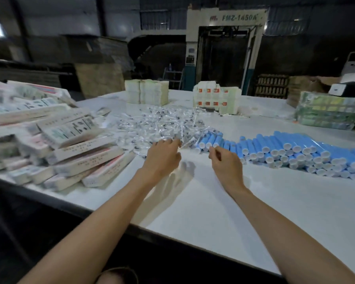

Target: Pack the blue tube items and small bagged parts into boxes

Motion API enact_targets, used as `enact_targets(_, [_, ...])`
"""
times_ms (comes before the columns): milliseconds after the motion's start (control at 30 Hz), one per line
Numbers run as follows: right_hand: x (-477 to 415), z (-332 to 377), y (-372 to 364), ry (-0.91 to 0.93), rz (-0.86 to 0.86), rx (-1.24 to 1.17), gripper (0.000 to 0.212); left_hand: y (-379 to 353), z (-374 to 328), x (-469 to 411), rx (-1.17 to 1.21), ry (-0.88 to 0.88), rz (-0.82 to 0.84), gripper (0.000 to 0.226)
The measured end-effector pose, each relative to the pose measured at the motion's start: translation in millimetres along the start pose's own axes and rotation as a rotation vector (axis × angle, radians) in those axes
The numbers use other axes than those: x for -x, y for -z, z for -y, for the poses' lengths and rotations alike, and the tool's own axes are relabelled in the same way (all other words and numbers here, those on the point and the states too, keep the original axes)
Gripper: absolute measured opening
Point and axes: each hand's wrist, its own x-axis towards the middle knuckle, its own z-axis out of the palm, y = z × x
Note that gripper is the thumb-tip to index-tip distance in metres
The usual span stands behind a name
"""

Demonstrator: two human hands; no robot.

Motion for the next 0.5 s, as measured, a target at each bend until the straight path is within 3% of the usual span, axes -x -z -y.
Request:
enact_targets(167, [-3, -6, -3, -0.052, 0.018, -0.101, 0.045, 34, 50, 5, -0.325, 0.327, -0.04, 0.033])
enact_targets(333, [-5, -8, -3, -0.109, 0.033, -0.176, 0.043, 70, 106, 17, -0.448, 0.477, -0.08, 0.04])
enact_targets(500, [-5, -5, -3, -0.099, 0.053, -0.173, 0.043, 78, 142, 27, -0.564, 0.55, 0.081, 0.068])
